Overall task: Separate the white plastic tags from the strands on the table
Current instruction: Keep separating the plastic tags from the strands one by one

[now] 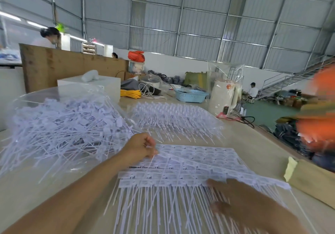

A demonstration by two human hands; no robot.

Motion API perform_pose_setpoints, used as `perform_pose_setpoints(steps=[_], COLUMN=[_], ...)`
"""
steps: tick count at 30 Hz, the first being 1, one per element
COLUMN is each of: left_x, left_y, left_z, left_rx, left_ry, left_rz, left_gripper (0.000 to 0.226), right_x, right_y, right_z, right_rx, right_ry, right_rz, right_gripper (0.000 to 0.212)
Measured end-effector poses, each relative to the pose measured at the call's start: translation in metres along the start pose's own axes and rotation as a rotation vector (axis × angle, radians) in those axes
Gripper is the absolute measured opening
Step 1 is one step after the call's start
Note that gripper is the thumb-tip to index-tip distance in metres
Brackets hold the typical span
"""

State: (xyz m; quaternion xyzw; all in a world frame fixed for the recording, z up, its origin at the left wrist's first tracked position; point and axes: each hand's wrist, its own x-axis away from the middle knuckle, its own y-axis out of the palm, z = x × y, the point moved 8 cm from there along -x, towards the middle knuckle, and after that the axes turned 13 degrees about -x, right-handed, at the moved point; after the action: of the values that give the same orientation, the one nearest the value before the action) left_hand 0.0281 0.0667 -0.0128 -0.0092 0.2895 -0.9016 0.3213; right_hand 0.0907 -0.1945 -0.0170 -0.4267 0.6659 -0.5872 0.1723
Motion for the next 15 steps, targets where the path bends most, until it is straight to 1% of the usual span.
perform_pose_setpoints(steps=[2,3,5,7,8,9,10,12,14,15], left_x=[0.0,0.001,0.004,0.008,0.01,0.013,0.015,0.016,0.016,0.014], left_y=[-0.006,-0.008,-0.011,-0.01,-0.007,-0.005,-0.003,-0.001,0.0,0.0], left_z=[0.005,0.008,0.014,0.022,0.025,0.028,0.03,0.03,0.027,0.023], left_rx=[0.124,0.174,0.252,0.319,0.336,0.34,0.33,0.286,0.262,0.297], left_ry=[-0.008,-0.006,0.002,0.016,0.031,0.048,0.067,0.097,0.098,0.082], left_rz=[0.053,0.075,0.108,0.134,0.148,0.165,0.189,0.241,0.26,0.268], left_gripper=[0.02,0.02,0.02,0.02,0.021,0.022,0.023,0.026,0.027,0.026], right_x=[0.004,0.004,-0.004,-0.022,-0.034,-0.048,-0.063,-0.089,-0.106,-0.111], right_y=[-0.023,-0.039,-0.074,-0.098,-0.101,-0.098,-0.09,-0.065,-0.048,-0.048], right_z=[0.001,0.002,-0.01,-0.037,-0.052,-0.065,-0.076,-0.084,-0.083,-0.082], right_rx=[0.018,0.052,0.078,-0.028,-0.123,-0.218,-0.288,-0.412,-0.574,-0.615], right_ry=[0.003,0.036,0.029,-0.103,-0.19,-0.26,-0.308,-0.34,-0.359,-0.386], right_rz=[0.004,0.044,0.245,0.444,0.484,0.473,0.429,0.282,0.151,0.143], right_gripper=[0.055,0.053,0.05,0.047,0.046,0.047,0.047,0.043,0.031,0.027])
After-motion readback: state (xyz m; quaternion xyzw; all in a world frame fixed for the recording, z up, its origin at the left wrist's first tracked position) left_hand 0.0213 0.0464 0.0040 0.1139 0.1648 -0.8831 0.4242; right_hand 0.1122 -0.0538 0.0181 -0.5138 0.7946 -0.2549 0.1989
